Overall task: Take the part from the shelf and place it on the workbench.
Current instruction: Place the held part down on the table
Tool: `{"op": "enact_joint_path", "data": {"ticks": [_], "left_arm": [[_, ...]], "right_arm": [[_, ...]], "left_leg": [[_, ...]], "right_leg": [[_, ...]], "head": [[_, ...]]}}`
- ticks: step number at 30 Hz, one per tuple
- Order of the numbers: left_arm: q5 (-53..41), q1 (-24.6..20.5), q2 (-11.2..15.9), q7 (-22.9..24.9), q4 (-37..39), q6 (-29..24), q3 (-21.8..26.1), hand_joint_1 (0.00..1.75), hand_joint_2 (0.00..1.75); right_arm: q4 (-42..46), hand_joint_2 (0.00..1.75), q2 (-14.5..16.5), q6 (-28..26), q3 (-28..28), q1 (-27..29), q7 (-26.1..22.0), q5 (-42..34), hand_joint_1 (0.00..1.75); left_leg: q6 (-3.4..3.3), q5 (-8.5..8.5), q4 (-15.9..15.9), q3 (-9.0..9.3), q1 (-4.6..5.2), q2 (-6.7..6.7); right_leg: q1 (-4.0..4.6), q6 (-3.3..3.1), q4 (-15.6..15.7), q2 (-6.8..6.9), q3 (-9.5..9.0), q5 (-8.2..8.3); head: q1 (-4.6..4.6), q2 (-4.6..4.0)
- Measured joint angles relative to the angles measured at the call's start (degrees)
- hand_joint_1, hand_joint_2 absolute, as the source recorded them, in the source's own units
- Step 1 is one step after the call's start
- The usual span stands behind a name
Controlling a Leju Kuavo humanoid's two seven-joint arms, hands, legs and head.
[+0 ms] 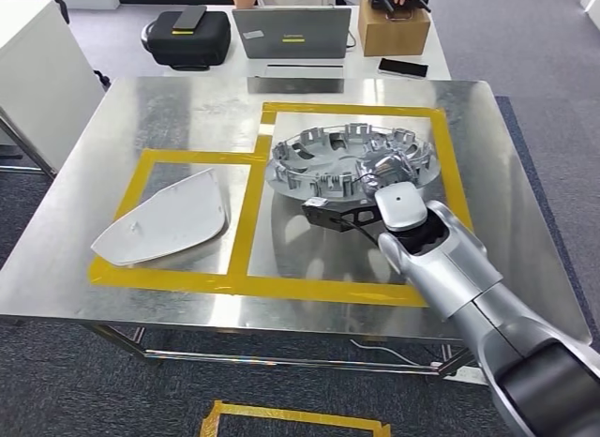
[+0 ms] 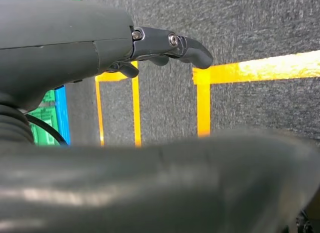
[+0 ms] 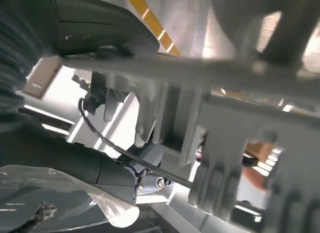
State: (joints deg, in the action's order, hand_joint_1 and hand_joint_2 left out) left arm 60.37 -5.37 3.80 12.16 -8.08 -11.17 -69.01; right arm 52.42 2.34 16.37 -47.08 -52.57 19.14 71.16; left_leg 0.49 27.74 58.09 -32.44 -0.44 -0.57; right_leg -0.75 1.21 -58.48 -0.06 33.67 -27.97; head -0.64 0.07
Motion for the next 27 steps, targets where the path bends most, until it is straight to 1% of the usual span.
{"op": "enact_joint_path", "data": {"ticks": [5, 11, 15, 24, 27], "left_arm": [[1.6, 0.3, -0.5, -0.1, 0.1, 0.2, 0.4, 0.0, 0.0], [3.4, 0.5, -0.9, -0.2, 0.2, 0.7, 0.7, 0.0, 0.0], [3.9, 0.6, -1.2, -0.4, 0.2, 0.8, 0.8, 0.0, 0.0], [4.8, 0.8, -1.4, -0.9, 0.2, 1.1, 0.9, 0.0, 0.0], [5.5, 0.8, -1.7, -1.0, 0.3, 1.3, 1.2, 0.0, 0.0]], "right_arm": [[4.7, 1.75, 0.0, 5.2, -4.7, -3.0, -1.1, -2.9, 0.0], [10.4, 1.75, -0.2, 8.9, -10.8, -6.0, -1.7, -7.8, 0.0], [13.6, 1.75, -0.4, 9.8, -13.7, -7.0, -1.6, -9.1, 0.0], [17.3, 1.75, -1.4, 9.9, -16.9, -8.4, -1.6, -9.7, 0.0], [20.0, 0.44, -2.2, 10.0, -18.4, -8.9, -0.6, -9.8, 0.0]], "left_leg": [[0.0, 0.0, 0.0, -0.02, 0.0, 0.0], [0.0, 0.0, 0.0, -0.04, 0.0, 0.0], [0.0, 0.0, 0.0, -0.04, 0.0, 0.0], [0.0, 0.0, 0.0, -0.05, 0.0, 0.0], [0.0, 0.01, 0.0, -0.05, 0.0, 0.0]], "right_leg": [[0.0, 0.0, 0.0, 0.0, 0.03, 0.0], [0.0, 0.0, 0.0, -0.01, 0.05, 0.0], [0.0, 0.0, 0.0, 0.0, 0.05, 0.0], [0.0, 0.0, 0.0, -0.01, 0.06, 0.0], [0.0, 0.0, 0.0, 0.0, 0.07, -0.01]], "head": [[-0.01, 0.0], [0.0, 0.0], [0.0, 0.0], [-0.01, 0.0], [0.0, 0.0]]}}
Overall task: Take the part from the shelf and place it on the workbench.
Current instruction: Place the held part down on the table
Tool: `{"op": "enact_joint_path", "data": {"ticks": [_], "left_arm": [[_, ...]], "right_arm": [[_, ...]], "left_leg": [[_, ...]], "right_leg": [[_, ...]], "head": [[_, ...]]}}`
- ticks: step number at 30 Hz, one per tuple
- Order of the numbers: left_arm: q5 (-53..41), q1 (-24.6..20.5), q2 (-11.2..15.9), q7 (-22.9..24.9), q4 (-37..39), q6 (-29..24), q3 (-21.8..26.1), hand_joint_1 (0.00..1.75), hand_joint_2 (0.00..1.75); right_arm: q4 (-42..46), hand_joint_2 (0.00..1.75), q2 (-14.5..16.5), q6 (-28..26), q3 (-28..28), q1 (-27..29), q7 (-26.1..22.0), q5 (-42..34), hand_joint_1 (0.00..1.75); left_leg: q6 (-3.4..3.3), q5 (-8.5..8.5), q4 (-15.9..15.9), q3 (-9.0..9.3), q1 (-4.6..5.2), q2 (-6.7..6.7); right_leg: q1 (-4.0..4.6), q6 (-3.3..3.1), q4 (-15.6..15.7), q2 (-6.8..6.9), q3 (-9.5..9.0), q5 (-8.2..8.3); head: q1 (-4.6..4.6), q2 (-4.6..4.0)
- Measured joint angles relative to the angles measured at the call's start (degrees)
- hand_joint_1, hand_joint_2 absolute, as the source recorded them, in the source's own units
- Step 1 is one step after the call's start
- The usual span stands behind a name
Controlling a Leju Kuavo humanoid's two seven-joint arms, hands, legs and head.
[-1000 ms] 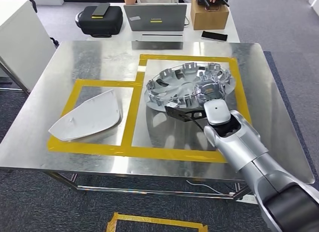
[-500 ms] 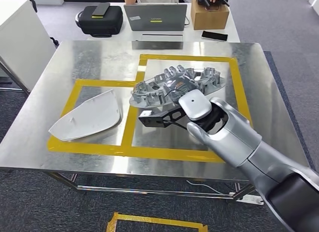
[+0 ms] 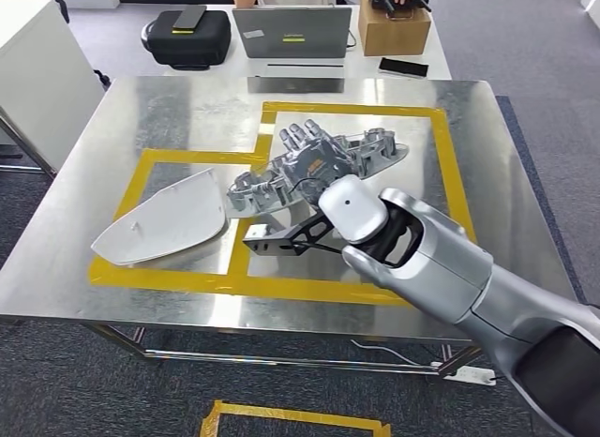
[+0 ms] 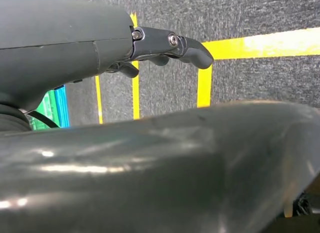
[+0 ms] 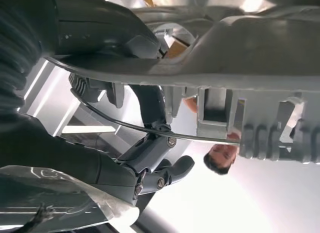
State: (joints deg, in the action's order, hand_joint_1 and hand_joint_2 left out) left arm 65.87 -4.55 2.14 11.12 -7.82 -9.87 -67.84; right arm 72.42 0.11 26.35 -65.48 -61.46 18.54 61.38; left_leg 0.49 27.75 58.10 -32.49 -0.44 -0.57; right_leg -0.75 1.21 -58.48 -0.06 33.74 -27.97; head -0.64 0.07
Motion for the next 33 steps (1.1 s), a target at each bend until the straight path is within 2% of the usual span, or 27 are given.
{"op": "enact_joint_path", "data": {"ticks": [1, 6, 16, 33], "left_arm": [[0.2, 0.0, -0.1, 0.0, 0.0, 0.0, 0.1, 0.0, 0.0], [0.7, 0.1, -0.4, 0.0, 0.0, -0.2, 0.2, 0.0, 0.0], [1.4, 0.1, -0.4, 0.0, 0.0, -0.2, 0.2, 0.0, 0.0], [2.0, 0.1, -0.4, 0.0, 0.1, -0.1, -0.1, 0.0, 0.0]], "right_arm": [[0.9, 0.0, -0.3, 0.0, -0.5, -0.1, 0.7, 0.1, 0.0], [2.6, 0.0, -1.9, -0.4, -2.0, -0.1, 2.6, 0.8, 0.0], [1.7, 0.0, -3.5, -0.5, -3.2, -0.3, 1.9, 0.0, 0.0], [-0.6, 0.0, -4.2, 0.7, -4.2, -0.6, 0.7, -1.0, 0.0]], "left_leg": [[0.0, 0.0, 0.0, 0.0, 0.0, 0.0], [-0.01, 0.01, 0.0, -0.01, 0.0, 0.0], [-0.01, 0.0, 0.0, 0.0, 0.0, 0.0], [-0.01, 0.01, 0.0, -0.01, 0.0, 0.0]], "right_leg": [[0.0, 0.0, 0.0, 0.0, 0.0, 0.0], [0.0, 0.0, 0.0, -0.01, 0.0, 0.0], [0.0, 0.0, 0.0, 0.0, 0.0, 0.01], [0.0, 0.0, 0.0, 0.0, 0.0, 0.0]], "head": [[0.0, 0.0], [0.01, 0.0], [-0.01, 0.0], [0.01, 0.0]]}}
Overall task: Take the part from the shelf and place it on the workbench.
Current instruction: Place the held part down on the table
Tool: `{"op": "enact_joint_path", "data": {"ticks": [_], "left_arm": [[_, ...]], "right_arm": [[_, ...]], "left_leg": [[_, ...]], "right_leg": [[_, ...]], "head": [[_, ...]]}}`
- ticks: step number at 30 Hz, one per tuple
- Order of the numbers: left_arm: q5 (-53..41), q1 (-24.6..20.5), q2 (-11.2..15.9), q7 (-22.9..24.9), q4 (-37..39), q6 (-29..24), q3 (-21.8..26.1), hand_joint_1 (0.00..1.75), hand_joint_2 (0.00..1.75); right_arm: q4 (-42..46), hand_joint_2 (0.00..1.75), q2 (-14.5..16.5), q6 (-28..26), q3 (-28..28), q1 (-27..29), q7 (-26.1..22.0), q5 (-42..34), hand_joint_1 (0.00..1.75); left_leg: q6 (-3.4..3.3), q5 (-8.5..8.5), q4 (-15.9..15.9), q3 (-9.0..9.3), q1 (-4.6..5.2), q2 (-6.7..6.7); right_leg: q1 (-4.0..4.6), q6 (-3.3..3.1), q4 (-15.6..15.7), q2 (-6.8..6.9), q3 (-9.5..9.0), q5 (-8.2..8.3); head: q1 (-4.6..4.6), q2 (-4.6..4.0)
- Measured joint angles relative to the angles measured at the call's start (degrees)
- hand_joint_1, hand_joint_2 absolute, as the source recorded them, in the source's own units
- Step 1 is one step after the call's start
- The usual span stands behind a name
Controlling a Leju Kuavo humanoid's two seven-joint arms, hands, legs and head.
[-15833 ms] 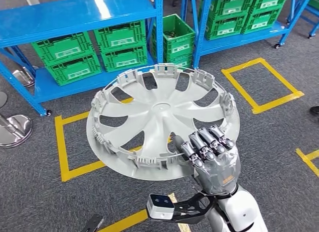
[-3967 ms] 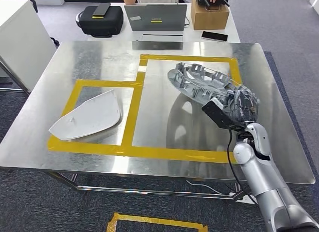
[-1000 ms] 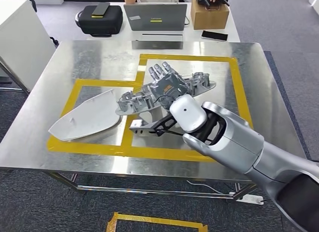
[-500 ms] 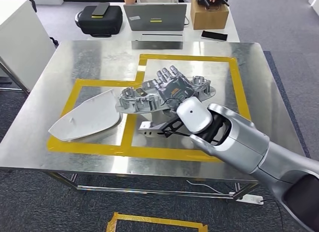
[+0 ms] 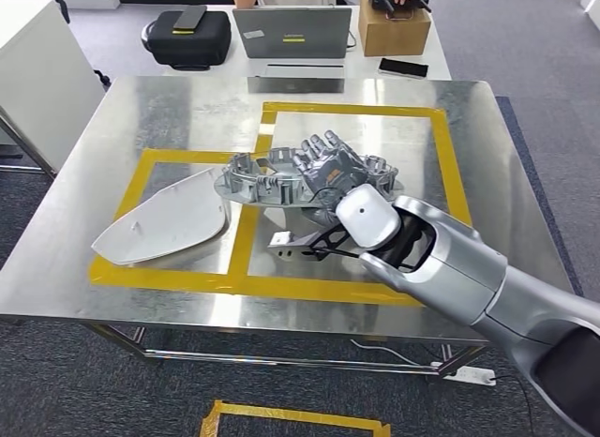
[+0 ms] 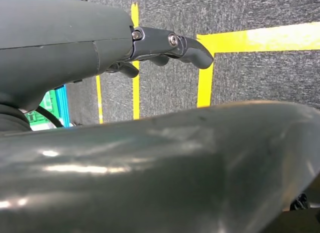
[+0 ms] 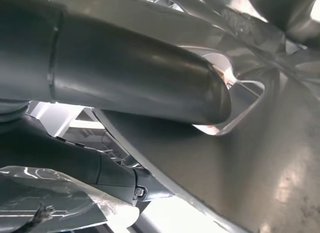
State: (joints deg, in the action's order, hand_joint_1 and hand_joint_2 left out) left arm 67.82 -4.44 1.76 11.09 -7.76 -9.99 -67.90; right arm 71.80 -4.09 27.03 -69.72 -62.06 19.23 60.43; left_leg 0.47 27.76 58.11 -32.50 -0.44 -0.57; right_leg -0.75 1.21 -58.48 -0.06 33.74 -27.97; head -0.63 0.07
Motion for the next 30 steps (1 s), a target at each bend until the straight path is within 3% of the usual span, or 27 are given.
{"op": "enact_joint_path", "data": {"ticks": [16, 22, 27, 30], "left_arm": [[0.4, 0.0, 0.0, -0.2, 0.0, 0.1, -1.1, 0.0, 0.0], [0.9, 0.0, 0.0, -0.2, 0.0, 0.1, -1.8, 0.0, 0.0], [1.6, -0.1, 0.0, -0.2, 0.0, -0.2, -2.5, 0.0, 0.0], [2.0, -0.1, 0.0, -0.2, 0.0, 0.0, -3.0, 0.0, 0.0]], "right_arm": [[-4.7, 0.0, 0.0, 0.2, -0.1, -0.7, -0.3, -1.0, 0.0], [-5.9, 0.0, -0.3, -2.7, 0.5, 0.7, 1.9, 1.2, 0.0], [-6.5, 0.0, -0.7, -6.5, 2.3, 3.2, 5.9, 7.5, 0.0], [-6.5, 0.0, -1.0, -0.8, 3.5, 3.3, -0.7, 4.7, 0.0]], "left_leg": [[0.0, 0.0, 0.0, 0.0, 0.0, 0.0], [0.0, 0.0, 0.0, 0.0, 0.0, 0.0], [0.0, 0.0, 0.1, -0.01, 0.0, 0.0], [0.0, 0.01, 0.1, -0.02, 0.01, 0.0]], "right_leg": [[0.0, 0.0, 0.0, 0.0, 0.0, 0.0], [0.0, 0.0, 0.0, 0.0, 0.0, 0.0], [0.0, 0.0, 0.0, 0.0, 0.0, 0.0], [-0.01, 0.0, 0.0, -0.02, 0.0, 0.0]], "head": [[-0.01, 0.0], [-0.01, 0.0], [-0.01, 0.0], [-0.01, 0.0]]}}
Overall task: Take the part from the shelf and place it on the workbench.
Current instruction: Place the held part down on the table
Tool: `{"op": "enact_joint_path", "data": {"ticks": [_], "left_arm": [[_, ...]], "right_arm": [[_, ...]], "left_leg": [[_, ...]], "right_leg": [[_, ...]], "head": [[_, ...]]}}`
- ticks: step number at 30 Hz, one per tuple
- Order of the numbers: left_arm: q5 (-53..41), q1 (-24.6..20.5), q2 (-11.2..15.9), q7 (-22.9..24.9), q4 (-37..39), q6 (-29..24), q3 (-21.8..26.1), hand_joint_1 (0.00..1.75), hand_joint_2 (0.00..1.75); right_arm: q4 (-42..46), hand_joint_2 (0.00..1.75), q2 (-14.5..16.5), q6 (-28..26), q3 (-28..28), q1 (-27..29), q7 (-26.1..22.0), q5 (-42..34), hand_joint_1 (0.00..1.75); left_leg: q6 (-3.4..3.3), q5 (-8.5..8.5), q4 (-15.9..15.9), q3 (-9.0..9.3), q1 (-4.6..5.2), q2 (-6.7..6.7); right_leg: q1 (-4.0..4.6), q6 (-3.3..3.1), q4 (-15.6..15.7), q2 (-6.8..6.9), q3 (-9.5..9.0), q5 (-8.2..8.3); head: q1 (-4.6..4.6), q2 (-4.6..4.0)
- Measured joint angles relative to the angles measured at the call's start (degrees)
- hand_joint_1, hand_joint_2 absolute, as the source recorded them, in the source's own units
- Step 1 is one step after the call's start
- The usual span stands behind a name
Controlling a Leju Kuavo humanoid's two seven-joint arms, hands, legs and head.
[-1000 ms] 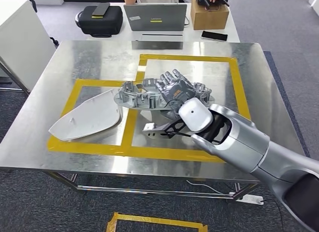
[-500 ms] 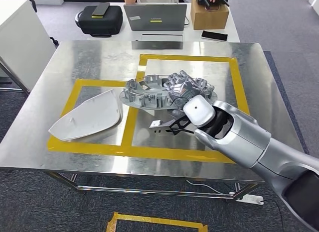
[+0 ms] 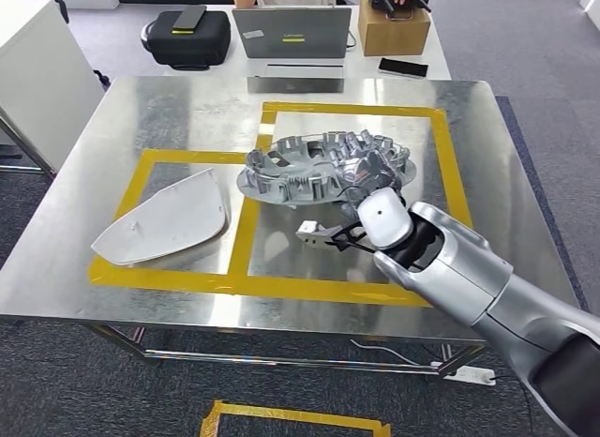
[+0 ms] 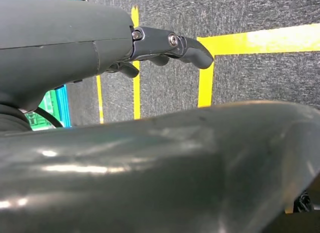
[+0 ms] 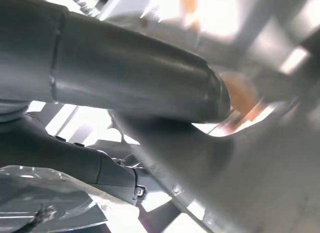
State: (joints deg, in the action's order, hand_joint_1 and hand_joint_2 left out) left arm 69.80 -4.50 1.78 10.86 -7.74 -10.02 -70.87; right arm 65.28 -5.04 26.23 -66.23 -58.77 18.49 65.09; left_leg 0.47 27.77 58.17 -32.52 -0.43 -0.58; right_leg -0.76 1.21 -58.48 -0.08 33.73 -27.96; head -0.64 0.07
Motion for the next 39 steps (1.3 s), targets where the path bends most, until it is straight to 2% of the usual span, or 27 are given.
{"op": "enact_joint_path", "data": {"ticks": [3, 8, 11, 14, 17, 20, 22, 24, 27, 29, 32, 35, 39], "left_arm": [[0.4, 0.0, 0.1, -0.2, 0.0, 0.7, -0.4, 0.0, 0.0], [0.9, 0.0, 0.2, -0.3, 0.1, 1.1, -1.0, 0.0, 0.0], [1.1, 0.0, 0.3, -0.5, 0.1, 1.6, -1.4, 0.0, 0.0], [1.4, 0.0, 0.5, -0.7, 0.1, 2.1, -2.0, 0.0, 0.0], [1.7, 0.0, 0.9, -0.7, 0.1, 2.5, -2.7, 0.0, 0.0], [1.7, -0.1, 1.1, -0.8, 0.1, 2.8, -3.4, 0.0, 0.0], [1.8, -0.1, 1.2, -0.8, 0.1, 2.9, -3.8, 0.0, 0.0], [2.4, -0.1, 1.2, -0.8, 0.2, 2.9, -4.0, 0.0, 0.0], [3.9, -0.1, 0.9, -0.9, 0.1, 2.0, -4.1, 0.0, 0.0], [4.7, -0.1, 0.4, -0.8, 0.1, 1.2, -4.1, 0.0, 0.0], [5.6, 0.1, -0.1, -0.6, 0.2, 0.5, -4.1, 0.0, 0.0], [5.9, 0.2, -0.4, -0.3, 0.2, 0.2, -4.1, 0.0, 0.0], [6.0, 0.3, -0.4, -0.2, 0.3, 0.3, -4.5, 0.0, 0.0]], "right_arm": [[0.3, 0.0, -0.3, 7.7, -0.8, -2.2, -8.0, -7.9, 0.0], [1.0, 0.0, -0.4, 11.4, -2.6, -5.9, -10.0, -14.0, 0.0], [1.8, 0.0, -0.7, 16.1, -4.8, -8.9, -11.8, -23.8, 0.0], [3.4, 0.0, -1.4, 19.7, -8.0, -13.2, -10.7, -38.3, 0.0], [5.7, 0.0, -2.6, 20.6, -12.3, -18.7, -8.4, -51.8, 0.0], [8.3, 0.0, -3.7, 21.6, -15.4, -22.7, -6.9, -59.2, 0.0], [10.3, 0.0, -4.3, 22.1, -16.7, -24.6, -5.7, -60.6, 0.0], [12.3, 0.0, -4.9, 20.9, -17.6, -25.5, -4.0, -56.0, 0.0], [13.9, 0.0, -5.9, 13.1, -18.7, -23.7, -1.2, -37.0, 0.0], [13.6, 0.0, -6.8, 4.7, -18.8, -19.9, 2.2, -22.0, 0.0], [12.4, 0.0, -9.0, -3.6, -17.4, -12.4, 4.7, -7.5, 0.0], [11.8, 0.0, -12.7, -6.9, -13.9, -6.0, 3.2, -1.0, 0.0], [11.1, 0.0, -15.9, -5.3, -9.4, -1.9, 0.5, 1.6, 0.0]], "left_leg": [[0.0, 0.0, 0.0, -0.01, 0.01, -0.01], [0.0, 0.0, 0.0, -0.03, -0.01, 0.01], [0.0, 0.0, 0.0, -0.04, -0.01, -0.01], [0.0, 0.0, 0.0, -0.05, 0.0, 0.0], [0.0, 0.0, 0.0, -0.07, 0.0, 0.0], [0.0, 0.01, 0.0, -0.07, 0.0, 0.0], [-0.01, 0.01, 0.0, -0.07, 0.0, 0.0], [-0.01, 0.01, 0.0, -0.05, 0.0, -0.01], [-0.02, 0.02, 0.0, 0.0, -0.01, 0.01], [-0.03, 0.02, 0.0, 0.02, -0.02, 0.1], [-0.04, 0.02, 0.1, 0.02, 0.0, 0.14], [-0.07, 0.03, 0.2, -0.07, 0.03, 0.15], [-0.15, 0.09, 0.2, -0.11, 0.04, 0.09]], "right_leg": [[0.0, 0.0, 0.0, -0.01, 0.02, 0.0], [0.02, 0.0, 0.0, 0.05, 0.02, -0.01], [0.01, 0.0, 0.0, -0.02, 0.04, 0.0], [0.01, 0.0, 0.0, 0.02, 0.05, 0.0], [0.01, 0.0, 0.0, 0.02, 0.06, -0.01], [0.01, 0.0, 0.0, 0.02, 0.06, -0.01], [0.0, 0.0, 0.0, 0.01, 0.06, 0.0], [0.01, 0.0, 0.0, -0.01, 0.05, 0.0], [0.03, 0.0, 0.0, 0.04, -0.02, -0.01], [0.04, 0.01, 0.0, 0.19, -0.12, -0.02], [0.03, 0.07, 0.0, 0.2, -0.15, 0.03], [-0.01, 0.17, 0.1, 0.2, -0.13, 0.1], [-0.03, 0.18, 0.1, 0.1, -0.07, 0.09]], "head": [[-0.01, 0.0], [0.0, 0.0], [0.0, 0.0], [0.0, 0.0], [0.01, 0.0], [0.01, 0.0], [0.0, 0.0], [0.0, 0.0], [-0.09, 0.0], [-0.09, 0.0], [-0.1, 0.0], [-0.1, 0.0], [-0.09, 0.0]]}}
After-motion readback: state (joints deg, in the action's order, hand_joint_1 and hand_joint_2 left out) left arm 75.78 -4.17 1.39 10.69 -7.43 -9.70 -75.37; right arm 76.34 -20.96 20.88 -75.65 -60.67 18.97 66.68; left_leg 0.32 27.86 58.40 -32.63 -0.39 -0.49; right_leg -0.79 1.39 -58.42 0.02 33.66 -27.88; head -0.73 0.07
